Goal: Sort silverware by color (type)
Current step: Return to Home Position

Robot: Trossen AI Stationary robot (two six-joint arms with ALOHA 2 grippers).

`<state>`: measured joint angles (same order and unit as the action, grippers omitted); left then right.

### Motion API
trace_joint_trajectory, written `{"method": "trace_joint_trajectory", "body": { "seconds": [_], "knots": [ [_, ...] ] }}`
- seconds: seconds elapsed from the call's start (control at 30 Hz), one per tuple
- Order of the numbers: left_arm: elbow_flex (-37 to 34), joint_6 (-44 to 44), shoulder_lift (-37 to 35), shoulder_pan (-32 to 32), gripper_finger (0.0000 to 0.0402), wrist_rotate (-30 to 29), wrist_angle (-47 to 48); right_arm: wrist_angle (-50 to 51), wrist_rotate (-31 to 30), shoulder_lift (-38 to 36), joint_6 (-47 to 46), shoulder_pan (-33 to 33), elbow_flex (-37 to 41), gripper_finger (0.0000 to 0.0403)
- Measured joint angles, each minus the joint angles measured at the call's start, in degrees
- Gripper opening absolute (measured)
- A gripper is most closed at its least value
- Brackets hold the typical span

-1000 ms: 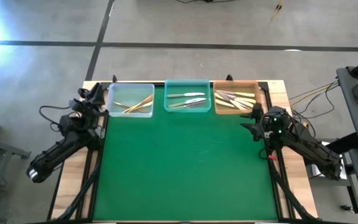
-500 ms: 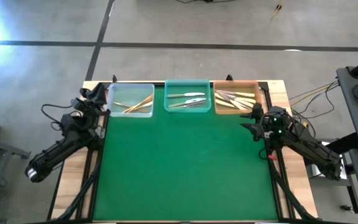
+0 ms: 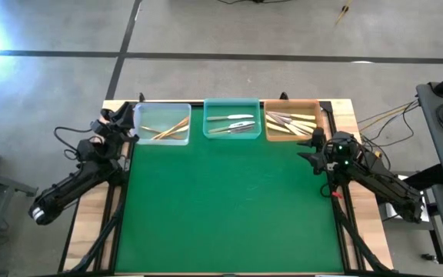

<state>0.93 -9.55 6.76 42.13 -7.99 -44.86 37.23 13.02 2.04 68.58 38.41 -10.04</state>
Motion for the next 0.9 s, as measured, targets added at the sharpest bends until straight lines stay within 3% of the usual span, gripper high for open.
{"method": "trace_joint_trajectory", "body": {
  "seconds": [0.9],
  "knots": [
    [0.0, 0.0, 5.0, 0.0, 0.0075, 0.0, 0.0, 0.0, 0.0, 0.0, 0.0, 0.0, 0.0, 0.0215]
  ]
}}
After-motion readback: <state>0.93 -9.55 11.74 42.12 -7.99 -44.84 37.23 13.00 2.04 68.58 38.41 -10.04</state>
